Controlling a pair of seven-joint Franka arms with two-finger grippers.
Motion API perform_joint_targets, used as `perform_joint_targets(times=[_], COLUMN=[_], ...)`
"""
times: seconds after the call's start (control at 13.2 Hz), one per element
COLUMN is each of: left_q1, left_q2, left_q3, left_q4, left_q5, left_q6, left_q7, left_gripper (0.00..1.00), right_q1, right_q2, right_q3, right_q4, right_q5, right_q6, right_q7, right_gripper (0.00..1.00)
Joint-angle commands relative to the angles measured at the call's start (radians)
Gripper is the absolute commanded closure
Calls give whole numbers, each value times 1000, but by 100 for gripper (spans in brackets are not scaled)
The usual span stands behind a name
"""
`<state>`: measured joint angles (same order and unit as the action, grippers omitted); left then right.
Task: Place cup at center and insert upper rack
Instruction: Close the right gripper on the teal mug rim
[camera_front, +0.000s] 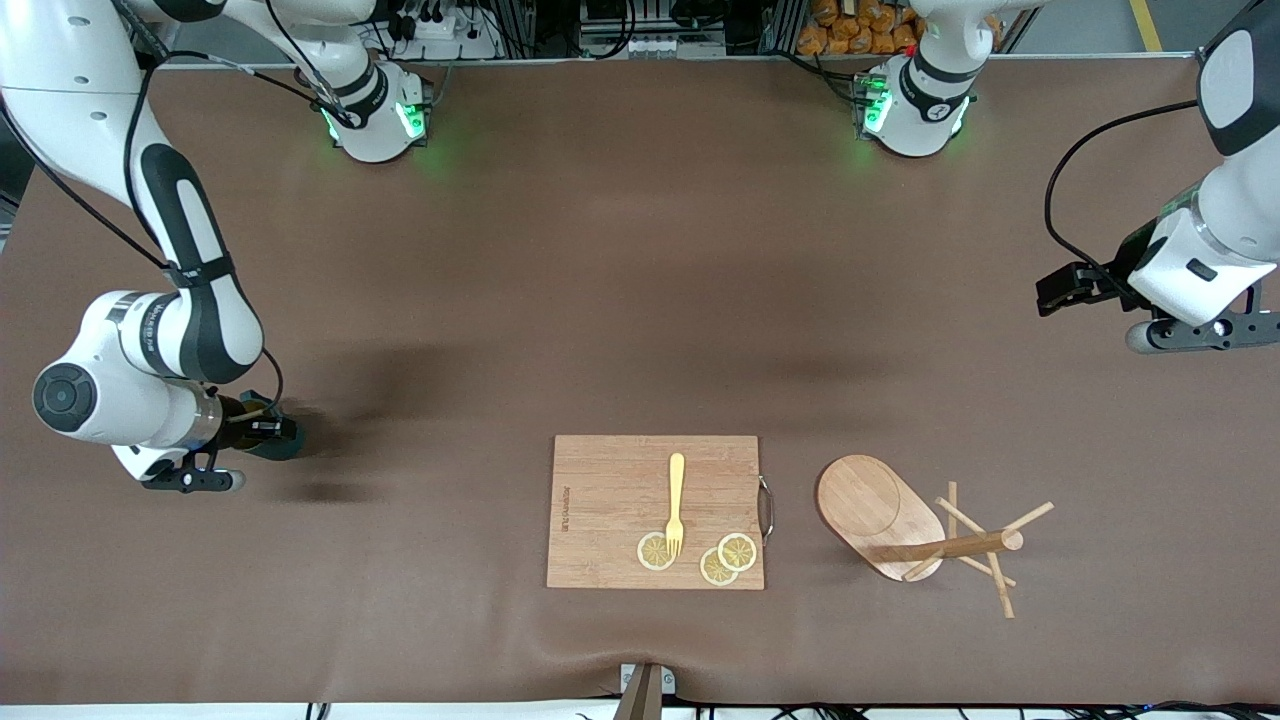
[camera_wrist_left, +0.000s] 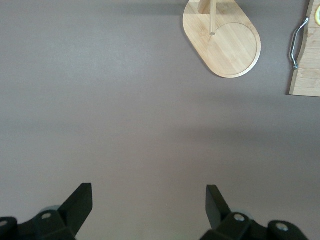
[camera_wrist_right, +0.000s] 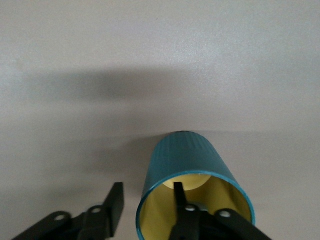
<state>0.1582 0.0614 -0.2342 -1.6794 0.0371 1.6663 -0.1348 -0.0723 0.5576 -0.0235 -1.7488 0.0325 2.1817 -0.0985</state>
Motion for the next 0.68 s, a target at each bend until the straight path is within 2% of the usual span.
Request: perform_joint_targets(times=[0.0, 0.08, 0.61], left_q1=[9, 9, 9], left_q2=[-3, -3, -3], left_q3=[-5, -5, -5], left_q4=[0, 1, -2], left_q5=[-22, -22, -25], left_q6=[6, 6, 4], left_q7=[-11, -11, -12], left_gripper=[0, 0, 0], right_q1=[-12, -12, 9], right_q2=[2, 2, -28], right_q3=[8, 8, 14], right_q4=[11, 11, 14], right_q5=[3, 1, 0], right_q6=[-5, -6, -25], right_q7=[-76, -82, -79], right_gripper=[94, 100, 100])
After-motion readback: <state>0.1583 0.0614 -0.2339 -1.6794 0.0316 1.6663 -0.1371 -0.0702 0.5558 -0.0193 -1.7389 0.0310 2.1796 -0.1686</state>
